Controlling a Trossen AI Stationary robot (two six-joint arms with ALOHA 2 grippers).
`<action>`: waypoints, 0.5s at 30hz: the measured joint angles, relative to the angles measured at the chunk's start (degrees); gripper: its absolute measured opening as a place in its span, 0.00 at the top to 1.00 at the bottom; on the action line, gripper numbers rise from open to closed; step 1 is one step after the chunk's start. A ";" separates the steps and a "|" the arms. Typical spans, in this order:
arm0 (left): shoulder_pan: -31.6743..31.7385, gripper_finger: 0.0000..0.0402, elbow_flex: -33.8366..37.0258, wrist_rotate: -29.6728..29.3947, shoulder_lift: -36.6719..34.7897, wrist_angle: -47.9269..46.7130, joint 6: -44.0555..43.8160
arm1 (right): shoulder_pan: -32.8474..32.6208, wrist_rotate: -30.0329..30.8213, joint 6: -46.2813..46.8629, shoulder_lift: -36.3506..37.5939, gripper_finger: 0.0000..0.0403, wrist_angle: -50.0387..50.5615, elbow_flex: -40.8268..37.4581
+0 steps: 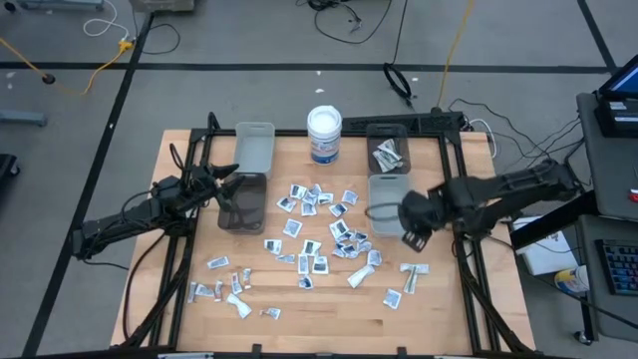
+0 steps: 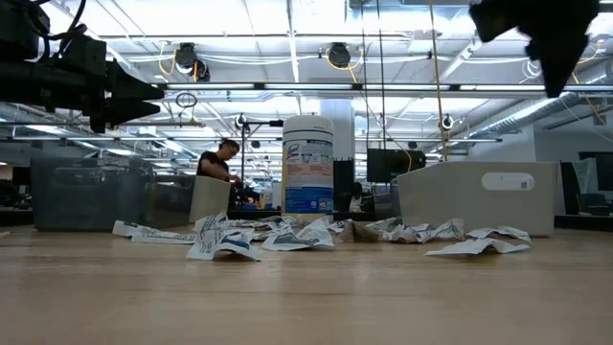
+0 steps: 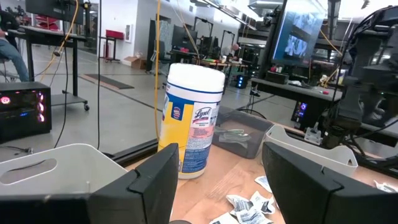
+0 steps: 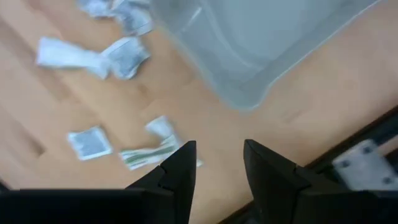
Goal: Pick & Place First Aid Supplies
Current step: Put the green bandage into the right black bin
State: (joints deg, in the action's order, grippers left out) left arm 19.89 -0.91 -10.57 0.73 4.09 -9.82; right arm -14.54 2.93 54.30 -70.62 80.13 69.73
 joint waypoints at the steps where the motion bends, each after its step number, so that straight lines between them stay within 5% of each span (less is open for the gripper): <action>1: 0.00 0.41 0.00 -0.01 0.01 0.00 0.00 | -2.14 -0.01 2.49 -0.11 0.69 -0.54 0.00; 15: -0.01 0.41 0.00 -0.01 0.01 0.01 0.00 | -20.92 -0.17 25.57 -6.21 0.76 -8.91 0.00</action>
State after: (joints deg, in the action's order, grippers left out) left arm 19.88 -0.91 -10.59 0.74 4.10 -9.82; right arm -35.46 2.76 79.87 -76.84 71.22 69.73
